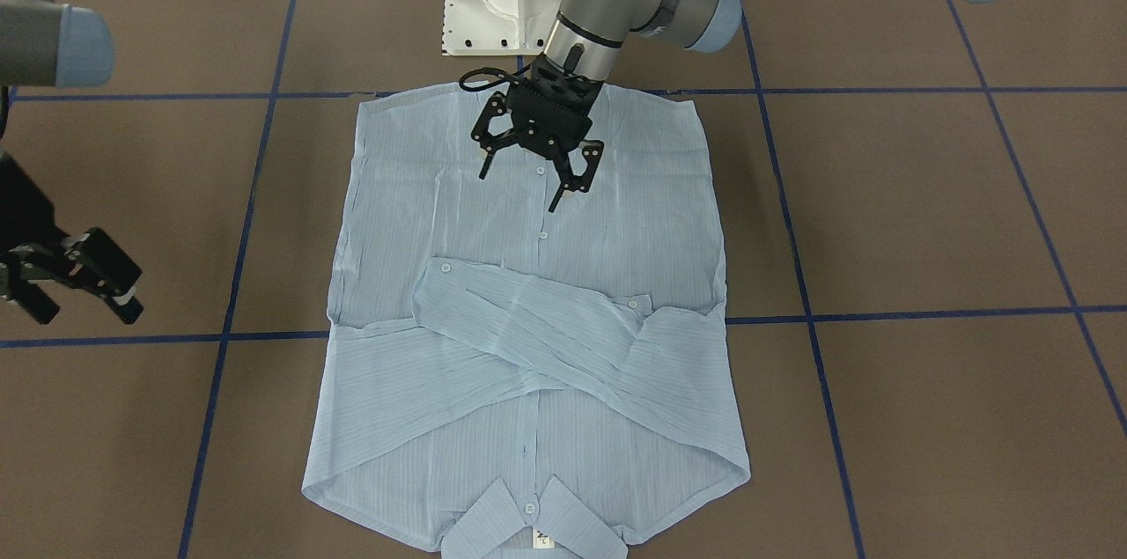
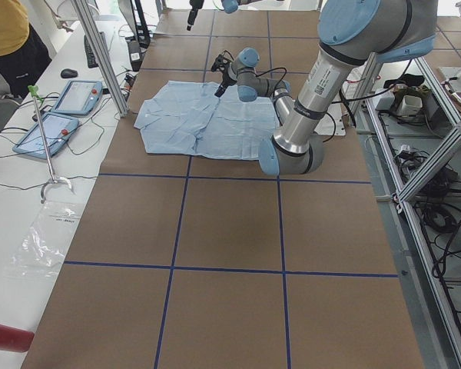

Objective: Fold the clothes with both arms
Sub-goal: 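Release the sleeve with the left gripper while the right arm descends, then move both grippers to the hem corners nearest the robot and grasp them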

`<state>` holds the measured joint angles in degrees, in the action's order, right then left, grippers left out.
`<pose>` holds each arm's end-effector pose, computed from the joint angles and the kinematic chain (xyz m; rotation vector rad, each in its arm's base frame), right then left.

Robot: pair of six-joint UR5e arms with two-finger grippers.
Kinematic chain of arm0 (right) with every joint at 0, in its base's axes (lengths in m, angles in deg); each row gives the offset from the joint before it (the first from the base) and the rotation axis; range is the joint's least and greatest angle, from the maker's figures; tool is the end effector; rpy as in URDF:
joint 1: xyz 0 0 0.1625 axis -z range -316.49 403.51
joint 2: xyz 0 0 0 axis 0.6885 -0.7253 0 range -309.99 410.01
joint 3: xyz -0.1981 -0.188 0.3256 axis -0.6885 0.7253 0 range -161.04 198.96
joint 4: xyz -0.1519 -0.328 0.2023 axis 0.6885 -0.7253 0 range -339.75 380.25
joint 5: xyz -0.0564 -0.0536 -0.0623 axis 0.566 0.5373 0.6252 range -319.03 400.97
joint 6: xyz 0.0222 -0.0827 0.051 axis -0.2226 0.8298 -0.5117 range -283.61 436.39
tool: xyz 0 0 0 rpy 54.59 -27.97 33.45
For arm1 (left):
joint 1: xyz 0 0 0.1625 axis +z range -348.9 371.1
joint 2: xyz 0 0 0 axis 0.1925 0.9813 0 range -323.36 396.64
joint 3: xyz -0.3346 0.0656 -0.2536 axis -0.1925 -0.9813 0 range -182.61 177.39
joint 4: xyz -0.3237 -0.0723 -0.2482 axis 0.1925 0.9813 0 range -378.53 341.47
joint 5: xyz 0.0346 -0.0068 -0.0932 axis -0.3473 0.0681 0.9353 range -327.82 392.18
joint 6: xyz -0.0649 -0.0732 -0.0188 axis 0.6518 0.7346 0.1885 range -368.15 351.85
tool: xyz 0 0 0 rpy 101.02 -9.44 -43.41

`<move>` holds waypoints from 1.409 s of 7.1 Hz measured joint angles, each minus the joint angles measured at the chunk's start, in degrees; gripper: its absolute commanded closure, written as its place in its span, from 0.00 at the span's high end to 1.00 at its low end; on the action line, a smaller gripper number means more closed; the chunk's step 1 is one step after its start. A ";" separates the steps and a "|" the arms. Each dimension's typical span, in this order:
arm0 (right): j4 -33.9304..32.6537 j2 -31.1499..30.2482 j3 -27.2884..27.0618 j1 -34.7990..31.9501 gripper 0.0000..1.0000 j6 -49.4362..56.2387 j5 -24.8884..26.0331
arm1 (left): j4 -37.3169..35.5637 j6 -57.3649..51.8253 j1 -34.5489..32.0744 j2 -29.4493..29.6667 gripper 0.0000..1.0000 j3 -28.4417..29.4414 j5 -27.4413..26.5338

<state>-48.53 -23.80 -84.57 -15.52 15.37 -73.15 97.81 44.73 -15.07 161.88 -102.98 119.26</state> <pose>-0.2255 -0.5557 0.3562 0.3265 -0.9048 0.2966 0.5179 -0.4087 0.1654 0.6969 1.0464 0.1334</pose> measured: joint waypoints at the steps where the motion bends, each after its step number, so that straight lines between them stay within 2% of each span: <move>1: -0.20 -3.81 -6.16 5.89 1.00 -6.00 4.71 | -2.90 -1.00 -0.50 -5.10 1.00 -5.72 0.02; 3: -0.44 -11.60 -16.22 19.91 1.00 -16.67 16.67 | -4.09 3.92 -0.80 -16.67 1.00 -14.06 0.08; 5: -0.53 -15.13 -19.28 32.72 1.00 -25.55 28.51 | -3.46 15.13 0.84 -25.73 1.00 -17.45 -0.12; 6: -0.55 -15.64 -19.69 36.38 1.00 -29.36 31.22 | -3.37 20.13 3.59 -28.45 1.00 -18.04 -0.43; 7: -0.56 -15.97 -19.83 38.34 1.00 -31.16 32.37 | -3.45 24.36 6.54 -30.27 0.95 -18.25 -0.64; 8: -0.56 -16.23 -19.85 39.17 1.00 -31.82 32.79 | -3.64 27.60 9.09 -31.49 0.78 -18.25 -0.98; 9: -0.57 -16.39 -19.86 39.47 1.00 -32.04 32.93 | -4.12 30.69 11.52 -32.13 0.52 -18.14 -1.60; 10: -0.57 -16.48 -19.87 39.59 1.00 -32.11 32.97 | -5.17 32.99 13.41 -32.41 0.45 -17.97 -2.01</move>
<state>-49.10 -40.28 -104.44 24.06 -16.74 -40.18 92.65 77.73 -1.67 129.47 -120.95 117.26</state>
